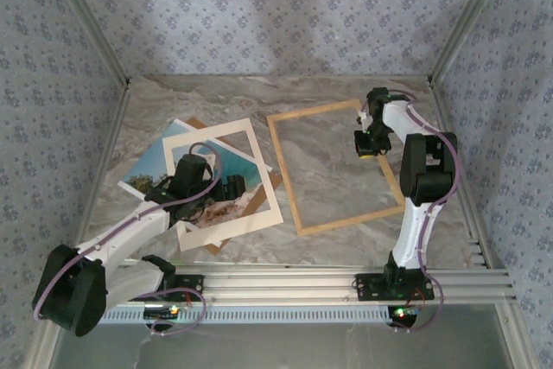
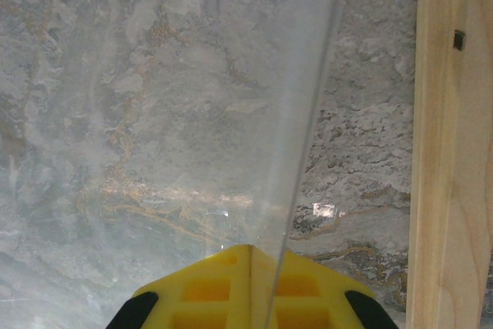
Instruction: Put the photo into the frame
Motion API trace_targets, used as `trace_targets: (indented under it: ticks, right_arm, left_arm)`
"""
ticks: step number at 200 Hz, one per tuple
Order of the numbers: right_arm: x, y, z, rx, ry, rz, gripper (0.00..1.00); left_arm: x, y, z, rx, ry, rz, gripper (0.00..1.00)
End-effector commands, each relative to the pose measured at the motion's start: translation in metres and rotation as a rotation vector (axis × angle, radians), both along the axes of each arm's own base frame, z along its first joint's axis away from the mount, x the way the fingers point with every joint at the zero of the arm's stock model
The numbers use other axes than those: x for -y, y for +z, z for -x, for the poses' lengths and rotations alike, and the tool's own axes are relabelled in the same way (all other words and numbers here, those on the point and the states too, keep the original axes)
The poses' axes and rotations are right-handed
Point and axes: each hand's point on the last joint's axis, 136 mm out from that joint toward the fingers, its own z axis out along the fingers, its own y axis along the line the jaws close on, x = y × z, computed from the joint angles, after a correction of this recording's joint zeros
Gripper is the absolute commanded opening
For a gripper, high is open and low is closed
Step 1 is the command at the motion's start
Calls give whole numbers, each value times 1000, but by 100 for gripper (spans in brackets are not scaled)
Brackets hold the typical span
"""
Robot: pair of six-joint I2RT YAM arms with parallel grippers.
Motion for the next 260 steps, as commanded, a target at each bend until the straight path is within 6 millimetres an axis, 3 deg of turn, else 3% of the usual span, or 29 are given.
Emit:
trace_targets:
  ticks: [1,260]
  right_arm:
    - [9,-2,2,-29,4,36,0]
    - [6,-7,-4,-30,17,42,0]
  left_arm:
    - [9,14,-6,39,-27,18,95]
    - [8,12,-7,32,-28,9,96]
